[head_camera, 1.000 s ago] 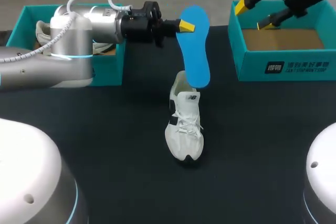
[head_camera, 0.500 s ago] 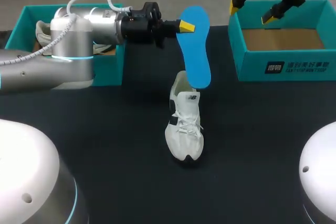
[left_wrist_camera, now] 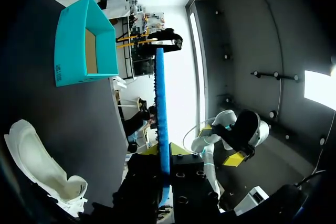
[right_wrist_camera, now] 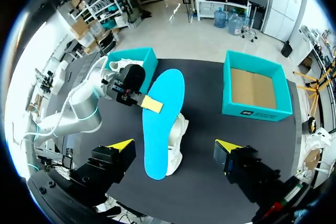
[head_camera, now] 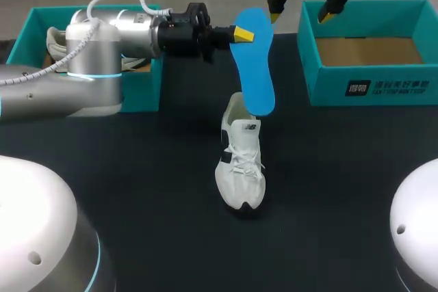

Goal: Take the shoe out of the shoebox, open the shoe tongue, remove and reinsert the insole, then place the shoe into the shoebox

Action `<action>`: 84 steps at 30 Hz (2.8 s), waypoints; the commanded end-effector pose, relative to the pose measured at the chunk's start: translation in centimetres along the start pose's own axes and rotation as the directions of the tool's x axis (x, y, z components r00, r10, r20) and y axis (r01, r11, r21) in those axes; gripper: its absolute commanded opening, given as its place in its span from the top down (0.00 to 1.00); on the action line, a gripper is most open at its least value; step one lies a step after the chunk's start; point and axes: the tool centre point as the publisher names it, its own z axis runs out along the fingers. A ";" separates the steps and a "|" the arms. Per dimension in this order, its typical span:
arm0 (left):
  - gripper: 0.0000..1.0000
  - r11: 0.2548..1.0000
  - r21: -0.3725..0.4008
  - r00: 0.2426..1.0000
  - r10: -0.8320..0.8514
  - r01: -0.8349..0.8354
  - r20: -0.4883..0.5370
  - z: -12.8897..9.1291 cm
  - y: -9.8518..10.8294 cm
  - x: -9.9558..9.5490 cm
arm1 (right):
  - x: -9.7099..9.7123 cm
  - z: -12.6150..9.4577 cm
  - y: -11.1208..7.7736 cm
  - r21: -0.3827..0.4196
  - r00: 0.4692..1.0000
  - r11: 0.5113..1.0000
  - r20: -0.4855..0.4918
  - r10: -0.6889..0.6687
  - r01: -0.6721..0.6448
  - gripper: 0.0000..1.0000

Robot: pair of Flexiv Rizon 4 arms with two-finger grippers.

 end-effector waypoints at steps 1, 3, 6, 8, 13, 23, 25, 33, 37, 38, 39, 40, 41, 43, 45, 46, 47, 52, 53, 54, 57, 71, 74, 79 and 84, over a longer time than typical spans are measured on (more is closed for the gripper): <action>1.00 1.000 0.000 1.000 0.000 0.000 0.002 0.0 0.0 0.0 | 1.9 0.4 0.8 0.027 0.981 1.000 0.192 -0.015 0.010 0.00; 1.00 1.000 0.000 1.000 0.000 0.000 0.002 0.0 0.0 0.0 | 2.3 0.6 0.8 0.060 0.980 0.998 0.198 -0.021 0.009 0.00; 1.00 1.000 0.000 1.000 0.000 0.000 0.002 0.0 0.0 0.0 | 2.9 0.8 0.7 0.073 0.978 0.997 0.207 -0.020 0.004 0.00; 1.00 1.000 0.000 1.000 0.000 0.000 0.002 0.0 0.0 0.0 | 3.5 1.0 0.6 0.077 0.976 0.997 0.216 -0.021 0.004 0.00; 1.00 1.000 0.000 1.000 0.000 0.000 0.002 0.0 0.0 0.0 | 4.4 1.6 0.5 0.100 0.972 0.994 0.234 0.021 -0.045 0.00; 1.00 1.000 0.000 1.000 0.000 0.000 0.002 0.0 0.0 0.0 | 5.8 2.3 0.4 0.137 0.968 0.989 0.250 0.018 -0.053 0.00; 1.00 1.000 0.000 1.000 0.000 0.000 0.002 0.0 0.0 0.0 | 6.1 2.4 0.3 0.140 0.968 0.989 0.250 0.015 -0.051 0.00; 1.00 1.000 0.000 1.000 0.000 0.000 0.002 0.0 0.0 0.0 | 6.2 2.6 0.3 0.136 0.970 0.989 0.242 0.031 -0.065 0.00; 1.00 1.000 0.000 1.000 0.000 0.000 0.002 0.0 0.0 0.0 | 6.2 2.6 0.3 0.136 0.970 0.989 0.242 0.031 -0.065 0.00; 1.00 1.000 0.000 1.000 0.000 0.000 0.002 0.0 0.0 0.0 | 6.2 2.6 0.3 0.136 0.970 0.989 0.242 0.031 -0.065 0.00; 1.00 1.000 0.000 1.000 0.000 0.000 0.002 0.0 0.0 0.0 | 6.2 2.6 0.3 0.136 0.970 0.989 0.242 0.031 -0.065 0.00; 1.00 1.000 0.000 1.000 0.000 0.000 0.002 0.0 0.0 0.0 | 6.2 2.6 0.3 0.136 0.970 0.989 0.242 0.031 -0.065 0.00; 1.00 1.000 0.000 1.000 0.000 0.000 0.002 0.0 0.0 0.0 | 6.2 2.6 0.3 0.136 0.970 0.989 0.242 0.031 -0.065 0.00; 1.00 1.000 0.000 1.000 0.000 0.000 0.002 0.0 0.0 0.0 | 6.2 2.6 0.3 0.136 0.970 0.989 0.242 0.031 -0.065 0.00; 1.00 1.000 0.000 1.000 0.000 0.000 0.002 0.0 0.0 0.0 | 6.2 2.6 0.3 0.136 0.970 0.989 0.242 0.031 -0.065 0.00; 1.00 1.000 0.000 1.000 0.000 0.000 0.002 0.0 0.0 0.0 | 6.2 2.6 0.3 0.136 0.970 0.989 0.242 0.031 -0.065 0.00; 1.00 1.000 0.000 1.000 0.000 0.000 0.002 0.0 0.0 0.0 | 6.2 2.6 0.3 0.136 0.970 0.989 0.242 0.031 -0.065 0.00; 1.00 1.000 0.000 1.000 0.000 0.000 0.002 0.0 0.0 0.0 | 6.2 2.6 0.3 0.136 0.970 0.989 0.242 0.031 -0.065 0.00; 1.00 1.000 0.000 1.000 0.000 0.000 0.002 0.0 0.0 0.0 | 6.2 2.6 0.2 0.145 0.973 0.986 0.225 0.047 -0.081 0.00; 1.00 1.000 0.000 1.000 0.000 0.000 0.002 0.0 0.0 0.0 | 6.0 2.7 0.2 0.151 0.976 0.984 0.209 0.060 -0.093 0.00; 1.00 1.000 0.000 1.000 0.000 0.000 0.002 0.0 0.0 0.0 | 5.9 2.8 0.1 0.166 0.979 0.979 0.183 0.087 -0.118 0.00; 1.00 1.000 0.000 1.000 0.000 0.000 0.002 0.0 0.0 0.0 | 4.3 2.8 0.1 0.130 0.974 0.967 0.093 0.207 -0.218 0.00; 1.00 1.000 0.000 1.000 0.000 0.000 0.002 0.0 0.0 0.0 | 3.9 2.5 0.2 0.106 0.971 0.966 0.052 0.232 -0.236 0.00; 1.00 1.000 0.000 1.000 0.000 0.000 0.002 0.0 0.0 0.0 | 3.8 1.3 1.1 0.113 0.892 0.924 -0.241 0.382 -0.365 0.00; 1.00 1.000 0.000 1.000 0.000 0.000 0.002 0.0 0.0 0.0 | 3.4 0.4 1.9 0.103 0.840 0.922 -0.386 0.382 -0.373 0.00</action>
